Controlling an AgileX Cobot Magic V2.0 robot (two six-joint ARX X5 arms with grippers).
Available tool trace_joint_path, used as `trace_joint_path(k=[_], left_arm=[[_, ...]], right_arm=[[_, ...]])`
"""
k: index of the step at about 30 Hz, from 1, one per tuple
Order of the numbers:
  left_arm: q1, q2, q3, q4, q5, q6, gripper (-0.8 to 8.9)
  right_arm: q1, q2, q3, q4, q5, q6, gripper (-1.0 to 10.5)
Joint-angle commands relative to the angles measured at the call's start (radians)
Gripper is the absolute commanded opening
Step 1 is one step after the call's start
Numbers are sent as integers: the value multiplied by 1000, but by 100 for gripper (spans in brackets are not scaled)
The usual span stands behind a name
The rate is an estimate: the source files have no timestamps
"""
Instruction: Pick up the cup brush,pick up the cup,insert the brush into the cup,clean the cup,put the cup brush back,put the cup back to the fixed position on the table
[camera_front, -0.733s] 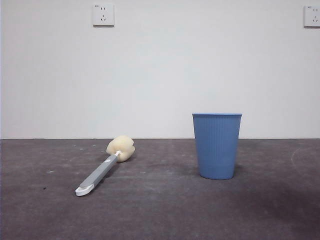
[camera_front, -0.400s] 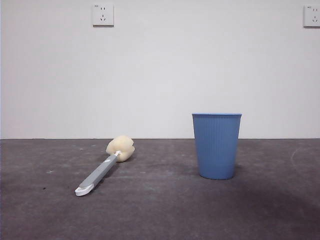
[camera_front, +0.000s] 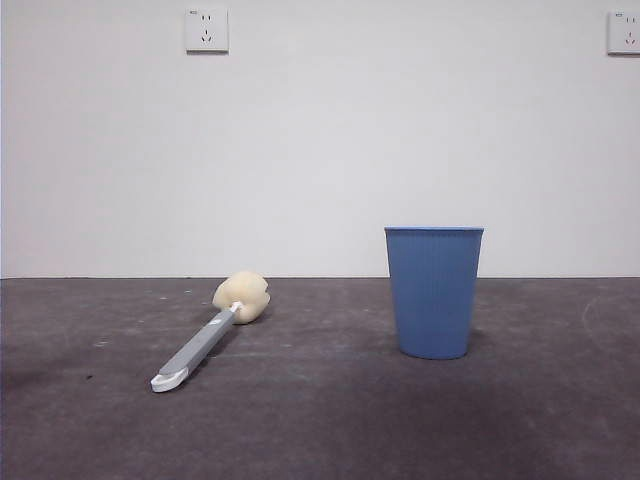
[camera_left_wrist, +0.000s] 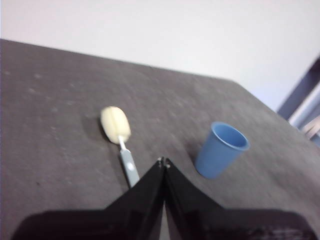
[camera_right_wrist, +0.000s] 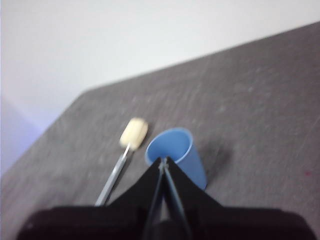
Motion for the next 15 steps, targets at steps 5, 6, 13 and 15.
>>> trace_joint_path(k=[5,6,13,15], left_arm=[[1,107,180,-256,66,213,-7],[1,123,203,-291,74,241,-7],[0,228,345,-547,114,383,-7],[0,247,365,-578,121,391,-7]], right_arm=[[47,169,238,-343,-10,-247,-11],[54,190,262,-387,-10,-266,-11],[102,295,368,-645,-11,-351,-11],[113,306,369,-672,-9,-360,-11]])
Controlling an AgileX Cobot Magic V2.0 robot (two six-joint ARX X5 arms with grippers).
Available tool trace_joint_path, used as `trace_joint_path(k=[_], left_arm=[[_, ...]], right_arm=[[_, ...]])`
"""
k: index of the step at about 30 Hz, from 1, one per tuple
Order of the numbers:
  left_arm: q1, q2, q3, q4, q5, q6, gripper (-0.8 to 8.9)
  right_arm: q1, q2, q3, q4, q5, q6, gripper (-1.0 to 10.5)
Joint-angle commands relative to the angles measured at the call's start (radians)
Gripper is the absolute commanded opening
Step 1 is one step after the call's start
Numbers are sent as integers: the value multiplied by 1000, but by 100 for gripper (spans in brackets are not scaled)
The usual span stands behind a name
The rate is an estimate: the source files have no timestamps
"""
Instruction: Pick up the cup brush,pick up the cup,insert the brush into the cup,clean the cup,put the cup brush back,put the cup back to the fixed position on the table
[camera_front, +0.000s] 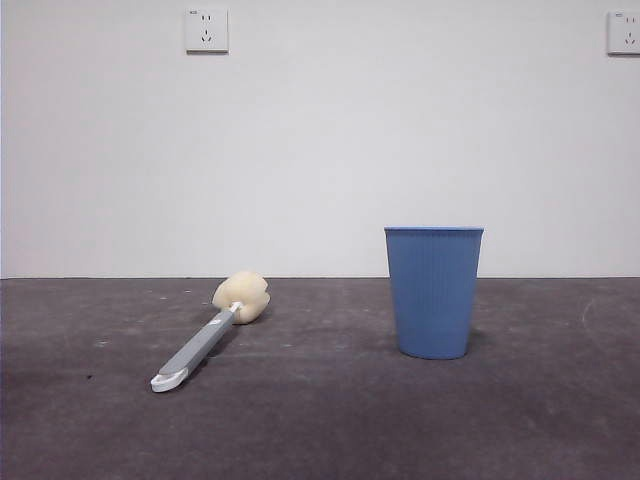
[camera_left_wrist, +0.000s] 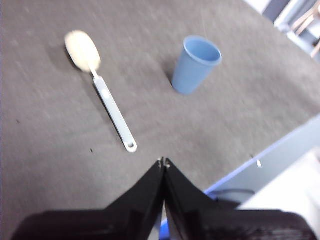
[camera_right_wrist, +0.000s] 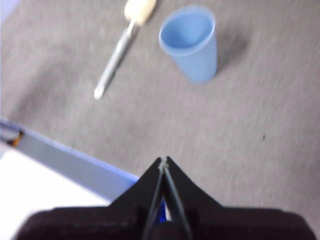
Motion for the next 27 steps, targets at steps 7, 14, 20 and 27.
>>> trace_joint_path(k=[7,14,20,27], left_arm=[[0,30,18,-24,6,39,232],[0,32,18,-24,-18,14,562],[0,60,18,-17,-17,14,562],[-21,164,18,31,-18,-18,562]], right_arm=[[13,11,4,-18,2,-22,330],[13,11,4,-18,2,-2,602],[13,11,4,-18,2,-3,602],[13,12,4,-17,2,-3,599]])
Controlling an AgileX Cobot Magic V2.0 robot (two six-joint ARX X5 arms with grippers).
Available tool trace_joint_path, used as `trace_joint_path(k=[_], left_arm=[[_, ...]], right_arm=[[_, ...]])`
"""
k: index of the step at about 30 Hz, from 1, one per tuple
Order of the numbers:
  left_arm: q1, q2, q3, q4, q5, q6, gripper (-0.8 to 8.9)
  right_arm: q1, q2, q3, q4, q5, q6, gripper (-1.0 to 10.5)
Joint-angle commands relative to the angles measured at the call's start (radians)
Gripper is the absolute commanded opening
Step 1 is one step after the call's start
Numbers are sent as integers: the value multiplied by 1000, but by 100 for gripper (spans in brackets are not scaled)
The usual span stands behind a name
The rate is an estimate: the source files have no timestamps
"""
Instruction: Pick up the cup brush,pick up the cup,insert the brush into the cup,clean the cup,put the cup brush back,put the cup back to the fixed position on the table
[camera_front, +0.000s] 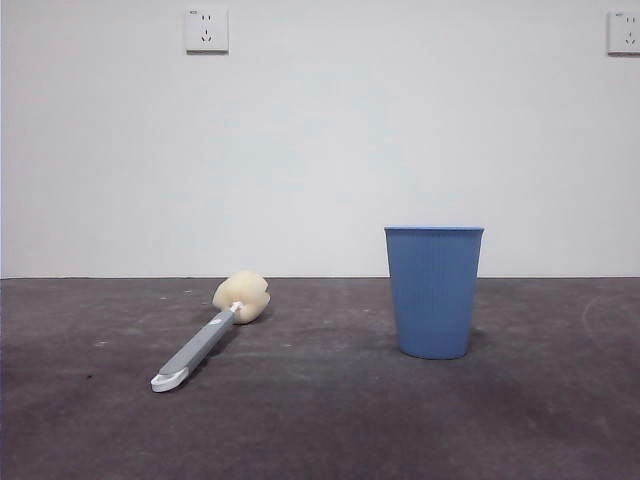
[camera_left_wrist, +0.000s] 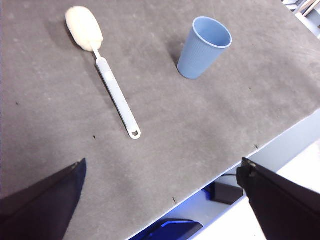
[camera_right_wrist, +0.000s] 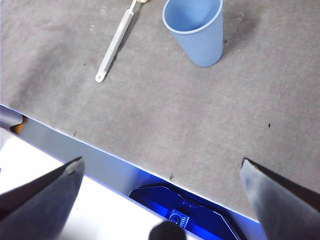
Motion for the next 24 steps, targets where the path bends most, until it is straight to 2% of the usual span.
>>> trace_joint_path(k=[1,7,12,18,24], left_arm=[[-15,57,3,45,-2,-40,562],[-103,222,5,188,-76,-144,562],[-252,401,5,334,-225,-210,562],[-424,627,8,504,-506,-302,561],[-503,832,23,626,-613,-336,561]], right_arm=[[1,0,4,6,1,3,599],[1,0,4,6,1,2,599],[1,0,4,6,1,2,599],[1,4,4,6,1,3,599],[1,8,4,6,1,3,599]])
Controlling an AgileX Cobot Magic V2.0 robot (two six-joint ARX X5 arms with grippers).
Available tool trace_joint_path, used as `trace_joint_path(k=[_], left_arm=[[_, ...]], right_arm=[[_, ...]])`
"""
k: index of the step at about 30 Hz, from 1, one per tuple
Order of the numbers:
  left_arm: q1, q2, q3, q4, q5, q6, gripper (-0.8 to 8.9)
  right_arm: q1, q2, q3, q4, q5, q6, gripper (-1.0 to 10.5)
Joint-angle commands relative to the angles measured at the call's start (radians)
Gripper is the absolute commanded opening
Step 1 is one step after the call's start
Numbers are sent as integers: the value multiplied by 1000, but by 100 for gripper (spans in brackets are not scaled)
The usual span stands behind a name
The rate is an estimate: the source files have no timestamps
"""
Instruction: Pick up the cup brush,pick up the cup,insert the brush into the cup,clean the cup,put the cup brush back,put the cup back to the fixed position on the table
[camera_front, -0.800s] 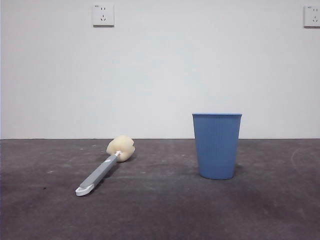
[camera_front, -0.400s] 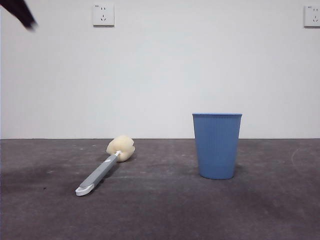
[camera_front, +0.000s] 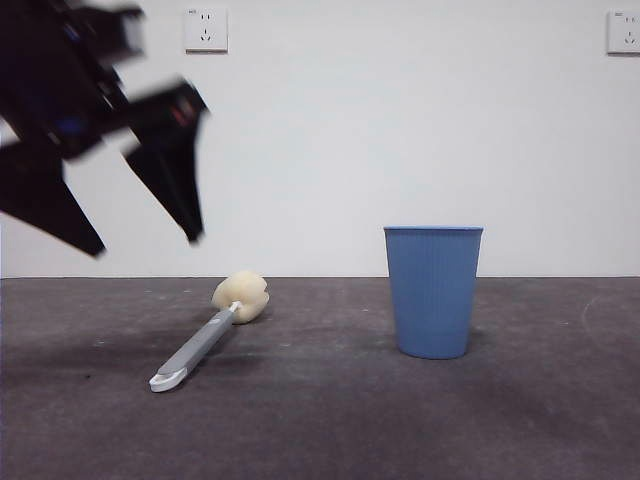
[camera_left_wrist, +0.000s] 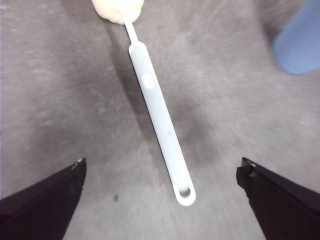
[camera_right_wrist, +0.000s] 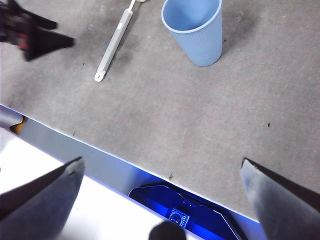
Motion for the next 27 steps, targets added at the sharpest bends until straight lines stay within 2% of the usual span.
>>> trace_joint_path(k=[1,10,23,27], left_arm=[[-23,98,29,25,-36,-31,561],[-49,315,144,35,-91,-46,561],[-67,394,146,15,-116,-102,556],[-80,395,146,8,-117,-103,383]], right_arm=[[1,6,4,6,1,3,599],[1,16,4,6,1,3,599],[1,22,4,7,2,2,598],[1,22,4,7,2,2,598]])
